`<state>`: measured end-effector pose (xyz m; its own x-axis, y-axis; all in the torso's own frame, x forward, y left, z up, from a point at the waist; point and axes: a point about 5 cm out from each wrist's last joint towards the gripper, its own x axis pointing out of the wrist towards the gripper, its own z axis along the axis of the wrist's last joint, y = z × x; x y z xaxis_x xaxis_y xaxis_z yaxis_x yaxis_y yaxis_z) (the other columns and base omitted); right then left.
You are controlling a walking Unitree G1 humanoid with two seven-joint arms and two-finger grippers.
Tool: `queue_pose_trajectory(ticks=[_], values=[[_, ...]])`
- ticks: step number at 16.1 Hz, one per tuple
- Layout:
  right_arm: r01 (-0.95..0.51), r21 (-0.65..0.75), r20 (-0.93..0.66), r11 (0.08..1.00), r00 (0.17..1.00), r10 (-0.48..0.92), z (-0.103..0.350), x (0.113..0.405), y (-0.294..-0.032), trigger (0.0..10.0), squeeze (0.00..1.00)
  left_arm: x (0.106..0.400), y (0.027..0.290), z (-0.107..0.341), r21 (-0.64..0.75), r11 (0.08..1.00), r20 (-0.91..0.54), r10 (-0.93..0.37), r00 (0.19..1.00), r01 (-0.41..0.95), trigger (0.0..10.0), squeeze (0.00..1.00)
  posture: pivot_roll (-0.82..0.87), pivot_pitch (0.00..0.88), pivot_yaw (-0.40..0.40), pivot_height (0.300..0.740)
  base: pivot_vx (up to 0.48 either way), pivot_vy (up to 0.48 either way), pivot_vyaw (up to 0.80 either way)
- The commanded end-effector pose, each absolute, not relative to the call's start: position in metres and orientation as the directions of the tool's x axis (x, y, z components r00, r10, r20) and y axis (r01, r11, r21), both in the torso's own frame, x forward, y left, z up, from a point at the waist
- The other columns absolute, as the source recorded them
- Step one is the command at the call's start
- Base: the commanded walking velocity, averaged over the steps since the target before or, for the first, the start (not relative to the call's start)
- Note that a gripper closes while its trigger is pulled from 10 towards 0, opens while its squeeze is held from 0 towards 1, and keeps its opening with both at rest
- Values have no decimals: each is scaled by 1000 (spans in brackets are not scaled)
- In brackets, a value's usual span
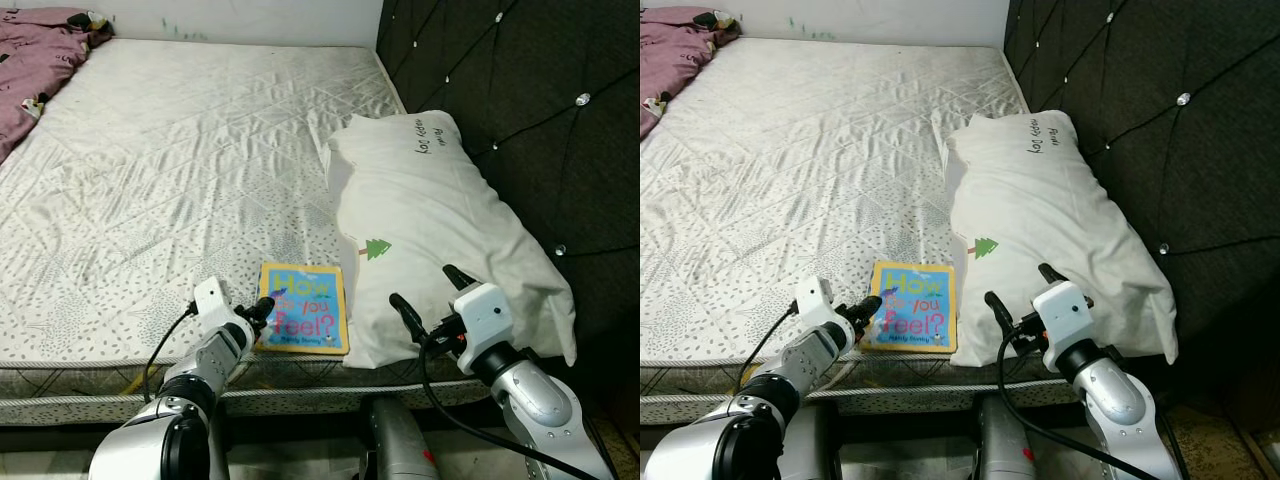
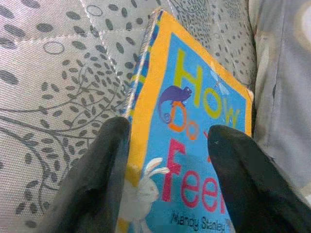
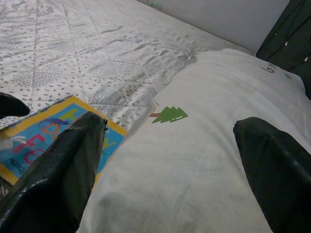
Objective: Clean up the room
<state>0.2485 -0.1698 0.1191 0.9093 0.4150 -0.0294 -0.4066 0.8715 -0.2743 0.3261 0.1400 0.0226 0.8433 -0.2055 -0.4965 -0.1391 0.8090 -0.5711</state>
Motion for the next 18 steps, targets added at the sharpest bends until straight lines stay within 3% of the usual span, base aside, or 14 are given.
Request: queue_pose_trajectory(ticks=[1, 4, 9, 15, 18], values=[[-406, -283, -30, 869, 909, 415, 119, 250, -170, 10000, 0, 327, 138, 22, -548, 825, -518, -205, 831, -137, 10000, 1000, -158, 45, -44, 575, 0, 0, 0], [-406, -285, -26, 868, 909, 416, 118, 251, -169, 10000, 0, 326, 145, 21, -514, 838, -539, -152, 828, -181, 10000, 1000, -155, 40, -39, 575, 0, 0, 0], [-412, -274, -15, 869, 905, 425, 117, 253, -163, 10000, 0, 328, 125, 29, -491, 871, -439, -226, 869, -22, 10000, 1000, -131, 1, -28, 575, 0, 0, 0], [-400, -185, 30, 898, 911, 412, 112, 267, -140, 10000, 0, 286, 165, 51, -275, 961, -286, -49, 957, -33, 10000, 1000, -47, 0, 1, 575, 0, 0, 0], [-410, -131, 91, 903, 902, 423, 121, 288, -115, 10000, 0, 276, 178, 62, -157, 987, -203, 9, 979, -41, 10000, 1000, 2, 0, 0, 575, 0, 0, 0]])
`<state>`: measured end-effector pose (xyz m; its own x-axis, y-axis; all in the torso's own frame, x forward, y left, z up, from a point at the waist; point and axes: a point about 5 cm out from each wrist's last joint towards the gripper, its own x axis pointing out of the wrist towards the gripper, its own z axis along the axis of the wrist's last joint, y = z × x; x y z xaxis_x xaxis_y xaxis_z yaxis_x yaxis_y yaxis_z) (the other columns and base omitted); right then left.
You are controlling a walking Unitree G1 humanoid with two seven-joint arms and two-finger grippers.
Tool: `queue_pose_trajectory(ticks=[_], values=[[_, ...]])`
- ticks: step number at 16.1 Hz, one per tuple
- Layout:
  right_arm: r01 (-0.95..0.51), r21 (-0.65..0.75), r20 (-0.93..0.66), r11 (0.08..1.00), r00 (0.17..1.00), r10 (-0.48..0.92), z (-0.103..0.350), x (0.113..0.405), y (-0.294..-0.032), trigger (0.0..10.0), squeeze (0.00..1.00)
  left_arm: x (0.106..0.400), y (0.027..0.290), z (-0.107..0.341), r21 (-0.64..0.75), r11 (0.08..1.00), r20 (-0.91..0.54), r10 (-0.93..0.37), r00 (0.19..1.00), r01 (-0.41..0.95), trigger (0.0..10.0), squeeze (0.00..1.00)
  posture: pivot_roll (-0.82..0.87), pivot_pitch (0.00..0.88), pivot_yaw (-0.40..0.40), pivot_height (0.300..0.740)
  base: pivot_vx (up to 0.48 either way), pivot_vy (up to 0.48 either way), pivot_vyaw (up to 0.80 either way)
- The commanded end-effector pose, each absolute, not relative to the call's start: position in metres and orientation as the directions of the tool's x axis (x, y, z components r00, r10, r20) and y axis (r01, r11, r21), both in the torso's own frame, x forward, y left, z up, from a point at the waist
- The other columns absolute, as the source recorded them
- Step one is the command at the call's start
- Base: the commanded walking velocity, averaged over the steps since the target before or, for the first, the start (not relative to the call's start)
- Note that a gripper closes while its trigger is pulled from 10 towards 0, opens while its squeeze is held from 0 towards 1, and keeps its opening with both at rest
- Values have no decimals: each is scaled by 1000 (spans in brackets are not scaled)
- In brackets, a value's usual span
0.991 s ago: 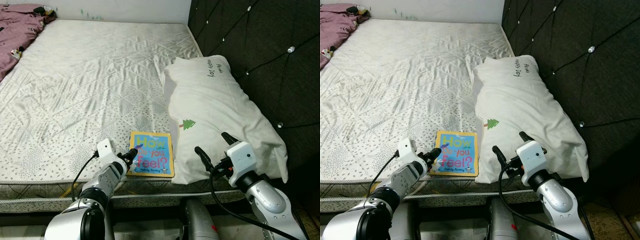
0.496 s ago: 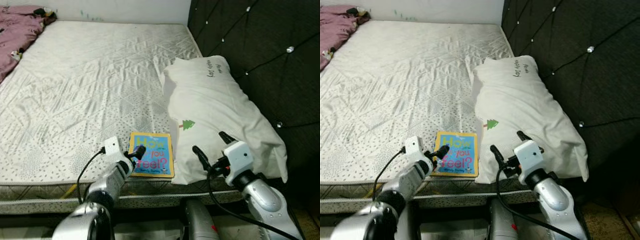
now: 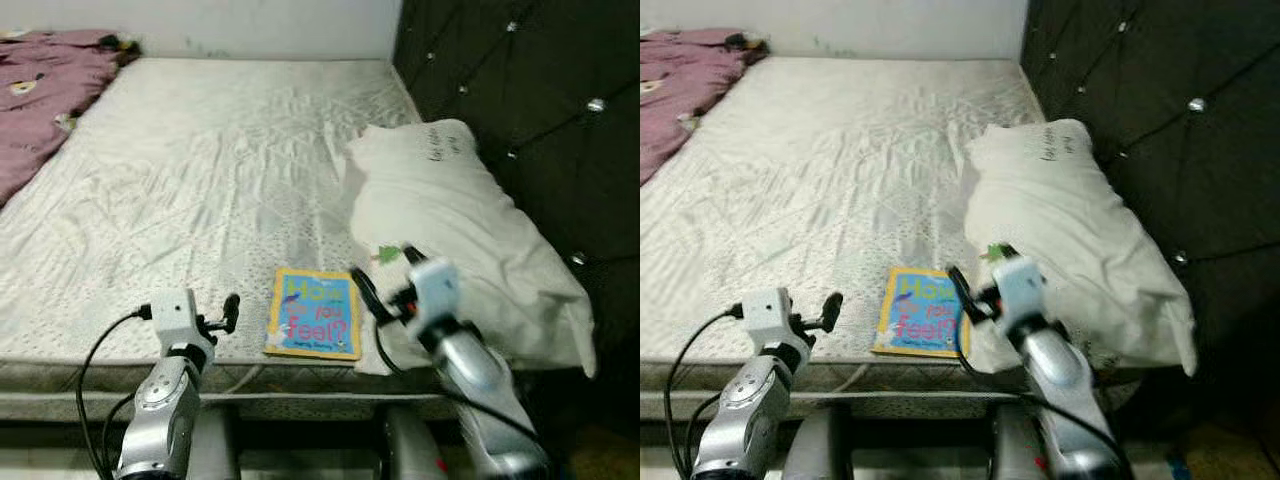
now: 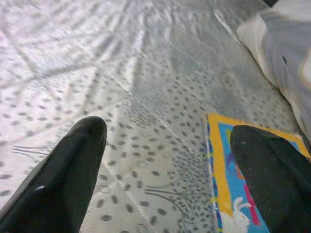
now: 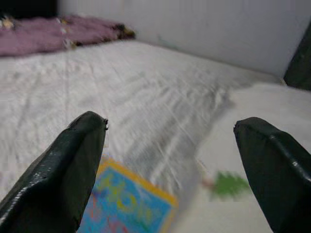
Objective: Clean up the room
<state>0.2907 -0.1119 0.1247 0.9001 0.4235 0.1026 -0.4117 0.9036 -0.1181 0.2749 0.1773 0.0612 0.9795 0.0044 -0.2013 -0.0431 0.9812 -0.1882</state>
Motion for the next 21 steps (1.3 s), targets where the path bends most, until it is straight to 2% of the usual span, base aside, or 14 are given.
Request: queue_pose_trajectory(ticks=[1, 5, 8, 9, 13, 16, 17, 18, 21], values=[[-395, -81, 107, 915, 909, 402, 127, 296, -110, 10000, 0, 276, 179, 73, -191, 981, -154, 12, 988, -41, 10000, 1000, 11, 0, -4, 575, 0, 0, 0], [-315, 58, 103, 947, 946, 308, 127, 311, -115, 10000, 0, 279, 174, 103, -153, 988, 22, 8, 1000, -4, 10000, 1000, 22, 0, -16, 575, 0, 0, 0], [-303, 56, 119, 951, 948, 295, 129, 317, -112, 10000, 0, 281, 172, 102, -120, 992, 36, 34, 999, -29, 10000, 1000, 15, 0, -24, 575, 0, 0, 0], [-314, 79, 186, 946, 937, 295, 141, 318, -113, 10000, 0, 283, 170, 101, -126, 992, 33, 27, 999, -22, 10000, 1000, 9, 0, -28, 575, 0, 0, 0], [-302, 99, 214, 948, 937, 276, 154, 326, -118, 10000, 0, 280, 164, 101, -141, 990, 41, 8, 999, -2, 10000, 1000, -3, 0, -29, 625, 0, 0, 0], [-300, 125, 206, 946, 940, 271, 152, 322, -116, 10000, 0, 277, 168, 101, -129, 991, 50, 41, 998, -35, 10000, 1000, -1, 0, -35, 654, 0, 0, 0], [-298, 128, 201, 946, 942, 270, 150, 321, -115, 10000, 0, 276, 168, 101, -119, 992, 50, 46, 998, -39, 10000, 600, 1, 0, -32, 659, 0, 0, 0], [-297, 135, 192, 945, 944, 269, 148, 319, -114, 10000, 0, 275, 168, 101, -108, 993, 51, 47, 998, -41, 10000, 0, 4, 0, -30, 669, 0, 0, 0], [-291, 154, 177, 944, 948, 263, 141, 313, -111, 10000, 0, 274, 167, 98, -97, 995, 37, 39, 999, -35, 10000, 0, -1, 0, -15, 693, 0, 0, 0]])
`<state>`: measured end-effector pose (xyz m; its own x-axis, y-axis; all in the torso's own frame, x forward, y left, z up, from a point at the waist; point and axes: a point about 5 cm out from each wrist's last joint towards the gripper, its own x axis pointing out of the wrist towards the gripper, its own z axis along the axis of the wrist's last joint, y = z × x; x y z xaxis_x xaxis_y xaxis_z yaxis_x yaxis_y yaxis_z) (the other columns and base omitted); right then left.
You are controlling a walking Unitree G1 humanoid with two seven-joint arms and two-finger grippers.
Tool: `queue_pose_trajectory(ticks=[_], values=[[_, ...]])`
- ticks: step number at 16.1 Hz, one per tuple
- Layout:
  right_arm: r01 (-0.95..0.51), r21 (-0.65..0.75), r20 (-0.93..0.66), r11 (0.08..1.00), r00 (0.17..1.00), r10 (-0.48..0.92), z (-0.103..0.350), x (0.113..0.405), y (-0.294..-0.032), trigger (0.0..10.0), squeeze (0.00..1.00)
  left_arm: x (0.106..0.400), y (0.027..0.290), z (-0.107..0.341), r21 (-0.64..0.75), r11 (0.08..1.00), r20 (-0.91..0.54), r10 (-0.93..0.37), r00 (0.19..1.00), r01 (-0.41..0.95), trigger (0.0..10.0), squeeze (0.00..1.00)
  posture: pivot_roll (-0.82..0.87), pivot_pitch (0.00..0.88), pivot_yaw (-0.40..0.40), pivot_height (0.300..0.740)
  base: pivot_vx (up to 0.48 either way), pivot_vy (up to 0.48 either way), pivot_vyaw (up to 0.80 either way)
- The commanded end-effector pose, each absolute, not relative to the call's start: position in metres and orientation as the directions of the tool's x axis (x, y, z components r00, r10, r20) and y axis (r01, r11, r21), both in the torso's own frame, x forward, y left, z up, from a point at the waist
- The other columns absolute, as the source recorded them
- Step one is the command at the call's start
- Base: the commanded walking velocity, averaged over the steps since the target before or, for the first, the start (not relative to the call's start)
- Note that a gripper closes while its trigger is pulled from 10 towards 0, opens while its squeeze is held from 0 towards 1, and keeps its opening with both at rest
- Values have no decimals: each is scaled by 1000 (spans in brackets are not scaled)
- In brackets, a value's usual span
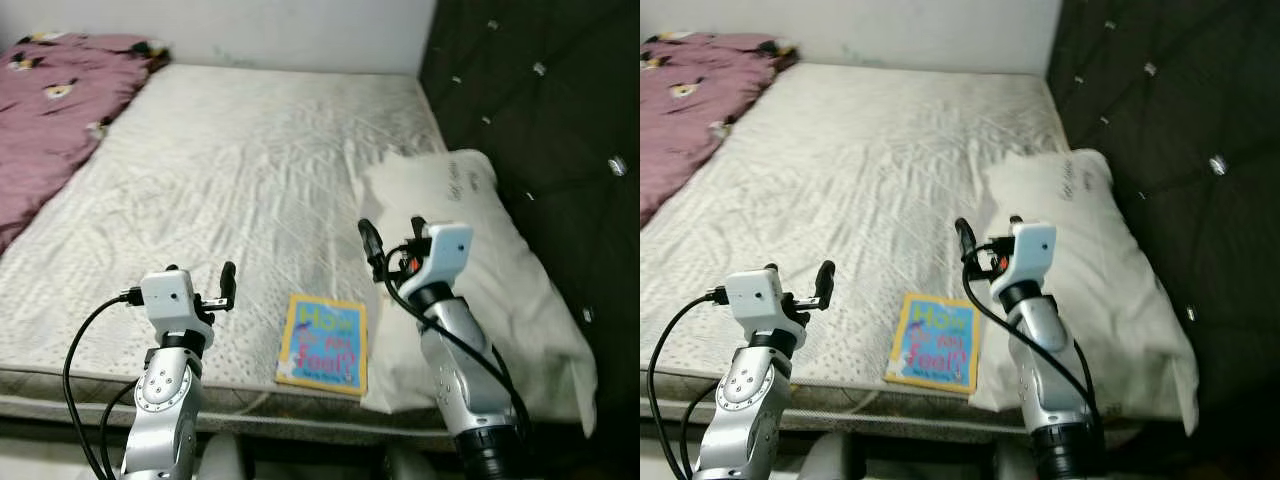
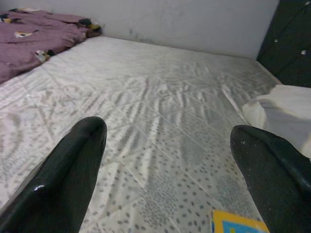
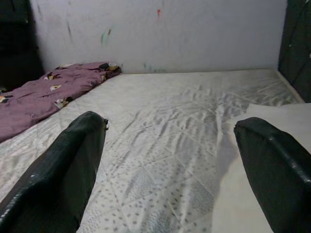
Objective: Clean up the room
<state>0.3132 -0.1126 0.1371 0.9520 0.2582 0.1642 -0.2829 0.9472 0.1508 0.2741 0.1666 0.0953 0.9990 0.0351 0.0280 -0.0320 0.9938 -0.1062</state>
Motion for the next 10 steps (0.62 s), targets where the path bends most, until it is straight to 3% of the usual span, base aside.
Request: queue_pose_trajectory(ticks=[1, 4, 6, 8, 10], values=[[-279, 161, 177, 947, 952, 250, 141, 312, -113, 10000, 0, 274, 166, 99, -93, 995, 40, 39, 998, -35, 10000, 0, 1, 0, -8, 707, 0, 0, 0], [-244, 158, 177, 957, 960, 216, 141, 313, -116, 10000, 0, 275, 165, 101, -49, 998, 59, 43, 997, -40, 10000, 0, -1, 0, -1, 735, 0, 0, 0], [-133, 159, 156, 978, 982, 108, 141, 315, -129, 10000, 0, 276, 171, 103, 15, 992, 51, 125, 991, -126, 10000, 0, 3, 0, 7, 740, 0, 0, -222], [-57, 134, 137, 989, 990, 39, 134, 312, -142, 10000, 0, 278, 173, 100, 34, 998, 48, 46, 998, -47, 10000, 0, -12, 0, 16, 740, 0, 0, -484], [-27, 70, 145, 997, 989, 17, 133, 309, -147, 10000, 0, 288, 170, 105, 39, 997, 64, 67, 996, -69, 10000, 0, -18, 0, 19, 740, 0, 0, 0]])
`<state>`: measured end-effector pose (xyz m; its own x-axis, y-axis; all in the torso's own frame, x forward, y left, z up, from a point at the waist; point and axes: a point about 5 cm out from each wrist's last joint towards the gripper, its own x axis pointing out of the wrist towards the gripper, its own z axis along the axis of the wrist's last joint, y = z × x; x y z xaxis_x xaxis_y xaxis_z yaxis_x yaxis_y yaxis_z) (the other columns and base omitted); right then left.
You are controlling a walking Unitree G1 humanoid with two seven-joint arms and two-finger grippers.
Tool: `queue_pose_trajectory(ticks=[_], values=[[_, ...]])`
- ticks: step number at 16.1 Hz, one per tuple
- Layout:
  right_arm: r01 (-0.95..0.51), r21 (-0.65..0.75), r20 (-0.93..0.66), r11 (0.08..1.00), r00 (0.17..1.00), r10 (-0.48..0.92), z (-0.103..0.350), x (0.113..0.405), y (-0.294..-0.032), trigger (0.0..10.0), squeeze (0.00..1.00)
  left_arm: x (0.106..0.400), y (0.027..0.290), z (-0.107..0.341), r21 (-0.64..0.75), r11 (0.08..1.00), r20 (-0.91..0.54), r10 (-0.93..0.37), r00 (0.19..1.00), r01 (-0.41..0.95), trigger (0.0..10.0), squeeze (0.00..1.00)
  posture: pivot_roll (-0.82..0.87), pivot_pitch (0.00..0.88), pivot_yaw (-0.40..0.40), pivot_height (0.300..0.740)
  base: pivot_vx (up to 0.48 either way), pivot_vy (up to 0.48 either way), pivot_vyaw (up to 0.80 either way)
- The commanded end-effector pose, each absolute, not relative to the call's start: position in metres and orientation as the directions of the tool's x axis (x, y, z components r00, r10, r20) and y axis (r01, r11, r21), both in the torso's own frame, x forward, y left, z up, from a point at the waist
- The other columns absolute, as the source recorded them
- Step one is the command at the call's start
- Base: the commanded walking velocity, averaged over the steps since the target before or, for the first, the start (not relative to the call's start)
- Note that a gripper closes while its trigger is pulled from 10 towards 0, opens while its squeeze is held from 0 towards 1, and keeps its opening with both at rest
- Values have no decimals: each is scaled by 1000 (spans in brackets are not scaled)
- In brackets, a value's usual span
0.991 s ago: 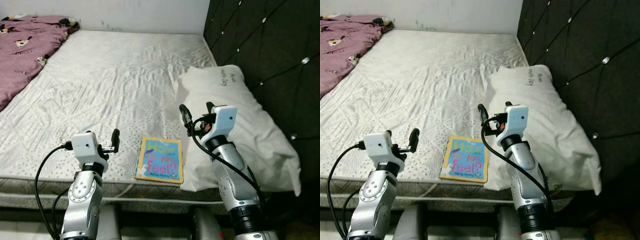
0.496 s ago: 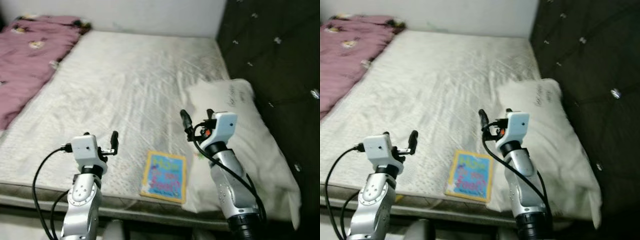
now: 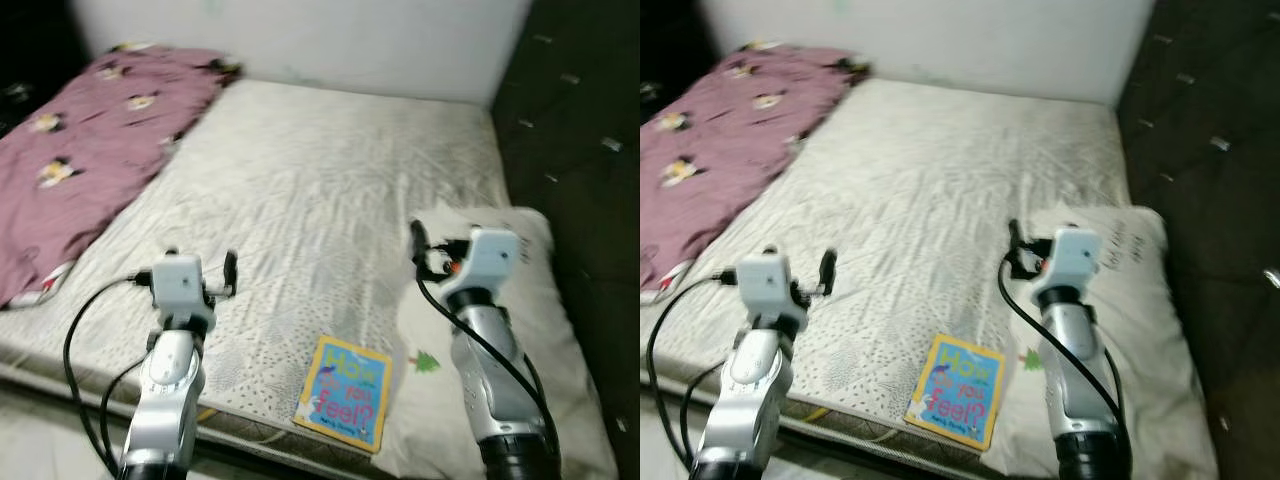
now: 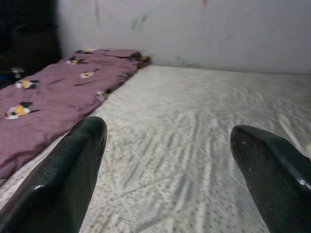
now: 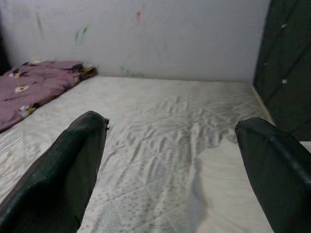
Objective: Clean up the room
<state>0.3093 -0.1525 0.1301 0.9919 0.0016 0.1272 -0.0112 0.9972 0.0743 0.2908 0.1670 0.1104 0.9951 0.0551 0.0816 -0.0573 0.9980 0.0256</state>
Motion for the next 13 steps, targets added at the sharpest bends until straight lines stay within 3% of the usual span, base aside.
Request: queue_pose_trajectory(ticks=[1, 5, 10, 13], values=[[-25, 81, 133, 996, 991, 14, 132, 307, -147, 10000, 0, 289, 166, 105, 26, 997, 61, 71, 996, -72, 10000, 0, -28, 0, 13, 740, 0, 0, 0], [-1, 75, 161, 997, 987, -11, 140, 314, -147, 10000, 0, 282, 157, 99, -21, 1000, 47, 20, 999, -19, 10000, 0, -21, 0, 1, 740, 0, 0, 0], [24, 102, 114, 995, 993, -36, 131, 312, -145, 10000, 0, 276, 162, 90, 4, 993, 9, 114, 993, -114, 10000, 0, -10, 0, -9, 740, 0, 0, 0], [49, 123, 57, 991, 997, -57, 121, 310, -151, 10000, 0, 278, 157, 93, -30, 996, 15, 87, 996, -87, 10000, 0, -8, 0, -12, 740, 0, 0, 0]])
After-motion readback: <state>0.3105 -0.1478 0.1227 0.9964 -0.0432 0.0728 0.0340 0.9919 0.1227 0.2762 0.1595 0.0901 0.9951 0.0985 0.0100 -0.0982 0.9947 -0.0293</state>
